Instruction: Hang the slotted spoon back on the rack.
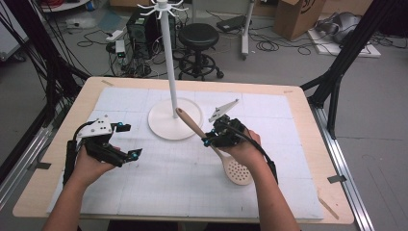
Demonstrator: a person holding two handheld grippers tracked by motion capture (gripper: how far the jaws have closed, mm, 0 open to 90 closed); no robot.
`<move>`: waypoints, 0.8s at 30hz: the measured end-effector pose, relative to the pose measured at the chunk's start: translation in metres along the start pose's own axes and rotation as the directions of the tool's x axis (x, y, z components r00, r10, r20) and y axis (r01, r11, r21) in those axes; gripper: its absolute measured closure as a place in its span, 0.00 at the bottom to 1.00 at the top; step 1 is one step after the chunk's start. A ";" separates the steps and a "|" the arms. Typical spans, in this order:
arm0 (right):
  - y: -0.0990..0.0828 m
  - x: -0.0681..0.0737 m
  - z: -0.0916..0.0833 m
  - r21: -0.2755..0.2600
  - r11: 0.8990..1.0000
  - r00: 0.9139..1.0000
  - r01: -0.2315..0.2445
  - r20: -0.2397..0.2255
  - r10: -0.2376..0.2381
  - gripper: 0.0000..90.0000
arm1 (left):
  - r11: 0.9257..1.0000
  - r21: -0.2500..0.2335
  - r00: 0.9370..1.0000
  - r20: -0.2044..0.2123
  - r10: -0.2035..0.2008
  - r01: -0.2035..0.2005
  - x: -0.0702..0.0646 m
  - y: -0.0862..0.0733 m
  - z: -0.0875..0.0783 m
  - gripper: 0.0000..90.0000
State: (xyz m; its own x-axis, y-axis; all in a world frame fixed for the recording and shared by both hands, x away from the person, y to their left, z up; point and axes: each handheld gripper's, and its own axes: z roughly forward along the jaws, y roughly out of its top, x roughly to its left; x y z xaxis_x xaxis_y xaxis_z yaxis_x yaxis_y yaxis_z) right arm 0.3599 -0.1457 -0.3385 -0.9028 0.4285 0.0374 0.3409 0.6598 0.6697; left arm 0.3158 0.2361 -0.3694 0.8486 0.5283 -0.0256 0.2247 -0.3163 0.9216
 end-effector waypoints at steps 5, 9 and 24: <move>-0.002 0.000 -0.020 -0.071 0.997 1.000 0.024 0.012 -0.023 0.85 | 1.000 -0.003 1.000 0.001 -0.001 0.001 0.000 0.000 0.000 0.02; -0.003 0.000 -0.033 -0.118 0.993 0.999 0.027 0.021 -0.025 0.85 | 1.000 -0.003 1.000 0.000 0.001 -0.001 0.000 0.000 -0.001 0.02; 0.012 -0.003 -0.078 -0.258 0.966 0.998 0.023 0.055 -0.009 0.85 | 1.000 -0.013 1.000 -0.001 -0.004 0.004 0.000 0.001 -0.002 0.02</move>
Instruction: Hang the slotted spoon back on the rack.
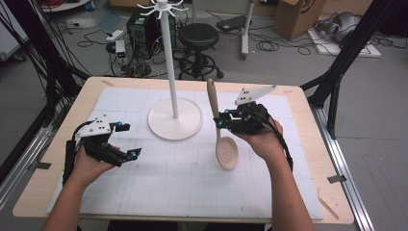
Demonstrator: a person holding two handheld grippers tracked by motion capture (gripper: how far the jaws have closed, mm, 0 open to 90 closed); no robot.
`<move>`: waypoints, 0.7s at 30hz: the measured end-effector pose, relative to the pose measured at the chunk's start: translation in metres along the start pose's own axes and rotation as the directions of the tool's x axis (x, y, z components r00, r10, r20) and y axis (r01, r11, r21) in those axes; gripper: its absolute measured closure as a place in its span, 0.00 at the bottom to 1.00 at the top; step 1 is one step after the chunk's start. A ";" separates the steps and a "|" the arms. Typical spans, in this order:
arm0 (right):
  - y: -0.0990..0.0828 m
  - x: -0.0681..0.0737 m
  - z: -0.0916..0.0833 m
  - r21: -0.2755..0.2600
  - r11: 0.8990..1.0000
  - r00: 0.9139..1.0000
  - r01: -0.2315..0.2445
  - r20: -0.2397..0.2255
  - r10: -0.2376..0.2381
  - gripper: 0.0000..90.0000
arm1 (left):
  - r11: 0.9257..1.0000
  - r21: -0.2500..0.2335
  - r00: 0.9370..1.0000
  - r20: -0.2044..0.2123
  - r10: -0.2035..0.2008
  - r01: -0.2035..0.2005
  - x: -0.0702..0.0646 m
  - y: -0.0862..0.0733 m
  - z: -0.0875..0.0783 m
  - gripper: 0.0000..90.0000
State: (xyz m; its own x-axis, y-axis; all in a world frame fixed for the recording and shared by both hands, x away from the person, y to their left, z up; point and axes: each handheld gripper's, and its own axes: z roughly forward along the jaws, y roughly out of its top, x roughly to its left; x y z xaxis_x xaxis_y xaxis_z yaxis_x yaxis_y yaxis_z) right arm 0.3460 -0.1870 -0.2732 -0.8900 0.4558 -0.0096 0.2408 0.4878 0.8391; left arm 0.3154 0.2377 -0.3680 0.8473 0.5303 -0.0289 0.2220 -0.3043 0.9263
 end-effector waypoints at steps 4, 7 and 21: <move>0.008 -0.001 -0.007 -0.019 1.000 1.000 0.010 0.018 -0.009 0.85 | 1.000 -0.002 1.000 -0.001 0.004 -0.004 0.000 0.001 -0.001 0.02; 0.012 -0.002 -0.010 -0.031 0.999 1.000 0.013 0.020 -0.012 0.85 | 1.000 -0.004 1.000 -0.001 0.007 -0.007 0.000 0.001 -0.001 0.02; 0.027 -0.015 -0.018 -0.058 0.998 0.999 -0.002 0.035 0.004 0.85 | 1.000 -0.029 1.000 0.012 0.001 -0.001 0.001 0.004 -0.005 0.02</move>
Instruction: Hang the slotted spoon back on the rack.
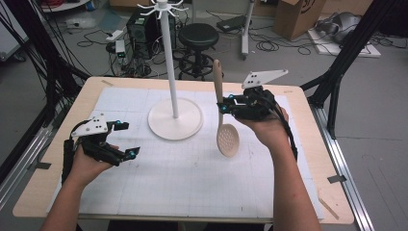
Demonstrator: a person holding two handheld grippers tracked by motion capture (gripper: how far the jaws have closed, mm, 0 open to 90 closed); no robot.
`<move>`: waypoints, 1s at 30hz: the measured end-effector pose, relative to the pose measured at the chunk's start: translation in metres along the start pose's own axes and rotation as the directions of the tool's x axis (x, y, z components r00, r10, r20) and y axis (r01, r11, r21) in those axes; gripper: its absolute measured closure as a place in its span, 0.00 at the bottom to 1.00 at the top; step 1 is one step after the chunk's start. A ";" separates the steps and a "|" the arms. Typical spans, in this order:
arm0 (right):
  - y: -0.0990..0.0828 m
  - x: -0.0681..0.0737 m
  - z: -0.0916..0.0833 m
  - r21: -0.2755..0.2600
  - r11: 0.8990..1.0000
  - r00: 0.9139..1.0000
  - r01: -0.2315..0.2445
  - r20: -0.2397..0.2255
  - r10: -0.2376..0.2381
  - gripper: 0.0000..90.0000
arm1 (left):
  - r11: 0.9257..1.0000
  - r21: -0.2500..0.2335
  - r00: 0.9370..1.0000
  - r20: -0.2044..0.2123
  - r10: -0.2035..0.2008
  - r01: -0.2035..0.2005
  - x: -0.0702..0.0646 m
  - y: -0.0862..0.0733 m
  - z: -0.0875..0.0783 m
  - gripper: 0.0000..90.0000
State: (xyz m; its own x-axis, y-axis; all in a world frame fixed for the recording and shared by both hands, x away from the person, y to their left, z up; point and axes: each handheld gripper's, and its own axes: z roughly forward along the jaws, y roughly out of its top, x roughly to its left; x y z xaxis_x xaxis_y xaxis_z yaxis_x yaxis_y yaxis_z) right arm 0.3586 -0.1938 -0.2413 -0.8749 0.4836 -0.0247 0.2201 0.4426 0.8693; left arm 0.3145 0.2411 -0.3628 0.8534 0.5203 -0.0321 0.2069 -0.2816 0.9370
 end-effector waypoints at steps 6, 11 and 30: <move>0.011 -0.007 -0.003 -0.005 1.000 1.000 0.003 0.011 -0.003 0.85 | 1.000 0.000 1.000 0.005 0.001 -0.001 0.000 0.000 0.001 0.02; 0.019 -0.012 -0.004 0.005 1.000 1.000 0.013 0.015 -0.013 0.85 | 1.000 0.001 1.000 0.007 -0.001 0.001 0.001 0.000 0.001 0.02; 0.075 -0.038 0.009 0.030 0.999 1.000 0.015 0.016 -0.016 0.85 | 1.000 0.004 1.000 -0.003 0.017 -0.017 -0.004 0.003 0.000 0.02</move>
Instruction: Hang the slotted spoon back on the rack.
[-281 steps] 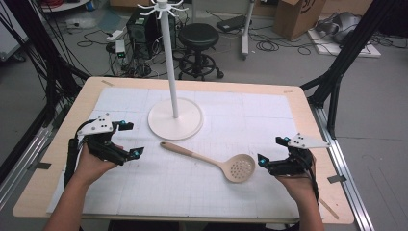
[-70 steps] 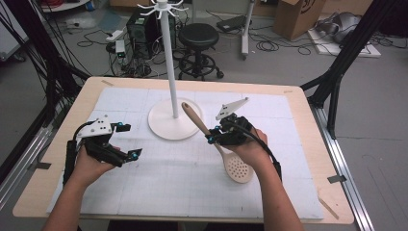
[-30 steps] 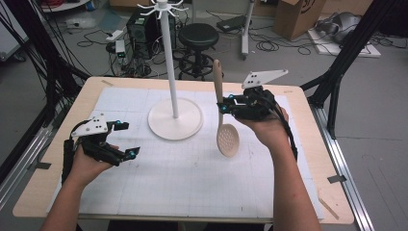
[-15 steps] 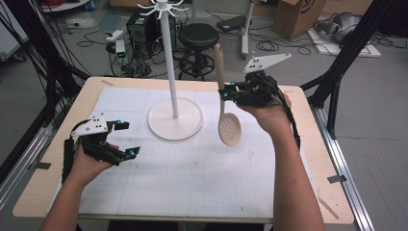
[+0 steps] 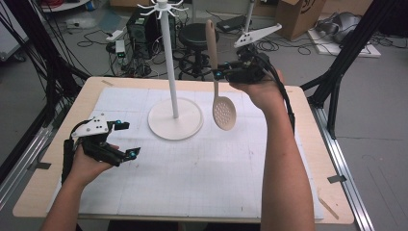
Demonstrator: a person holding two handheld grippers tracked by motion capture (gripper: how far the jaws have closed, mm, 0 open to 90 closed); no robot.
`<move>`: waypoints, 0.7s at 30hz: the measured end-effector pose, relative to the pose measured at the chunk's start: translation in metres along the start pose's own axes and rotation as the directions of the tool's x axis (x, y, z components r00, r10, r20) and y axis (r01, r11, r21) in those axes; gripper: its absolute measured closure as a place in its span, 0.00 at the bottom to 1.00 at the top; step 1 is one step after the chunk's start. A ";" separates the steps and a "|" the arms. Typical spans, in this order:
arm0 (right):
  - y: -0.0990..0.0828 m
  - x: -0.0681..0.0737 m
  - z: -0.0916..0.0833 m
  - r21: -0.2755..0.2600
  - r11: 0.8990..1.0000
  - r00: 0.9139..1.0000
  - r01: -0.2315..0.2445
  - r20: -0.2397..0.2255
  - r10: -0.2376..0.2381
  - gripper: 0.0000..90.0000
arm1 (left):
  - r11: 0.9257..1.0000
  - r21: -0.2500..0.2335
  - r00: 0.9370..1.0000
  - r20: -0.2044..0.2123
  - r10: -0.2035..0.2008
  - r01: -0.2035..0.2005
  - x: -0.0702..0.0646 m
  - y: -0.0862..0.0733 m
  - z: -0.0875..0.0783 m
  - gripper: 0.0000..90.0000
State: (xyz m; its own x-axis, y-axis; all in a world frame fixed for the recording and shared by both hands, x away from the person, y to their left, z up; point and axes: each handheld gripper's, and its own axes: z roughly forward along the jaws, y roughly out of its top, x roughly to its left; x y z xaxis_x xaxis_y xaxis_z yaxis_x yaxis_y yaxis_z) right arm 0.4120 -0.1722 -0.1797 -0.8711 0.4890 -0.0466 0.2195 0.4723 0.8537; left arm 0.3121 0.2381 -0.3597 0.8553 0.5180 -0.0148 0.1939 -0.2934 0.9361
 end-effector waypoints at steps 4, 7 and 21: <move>0.006 -0.003 0.005 0.013 1.000 1.000 0.002 0.004 -0.002 0.85 | 1.000 0.002 1.000 0.000 0.005 -0.005 -0.001 0.001 -0.001 0.02; 0.013 -0.007 0.010 0.022 1.000 1.000 0.001 0.002 -0.001 0.85 | 1.000 0.002 1.000 0.003 0.007 -0.007 -0.001 0.001 -0.001 0.02; 0.034 -0.015 0.033 0.051 0.999 1.000 0.009 -0.008 -0.008 0.85 | 1.000 0.001 1.000 0.000 0.011 -0.011 -0.002 0.002 -0.002 0.02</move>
State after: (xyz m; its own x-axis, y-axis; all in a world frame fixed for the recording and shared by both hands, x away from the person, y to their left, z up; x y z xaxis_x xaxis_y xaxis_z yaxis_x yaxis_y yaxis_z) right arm 0.4472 -0.1390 -0.1667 -0.8763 0.4792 -0.0496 0.2339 0.5132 0.8258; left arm 0.3096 0.2381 -0.3576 0.8572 0.5150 -0.0039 0.1845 -0.2999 0.9360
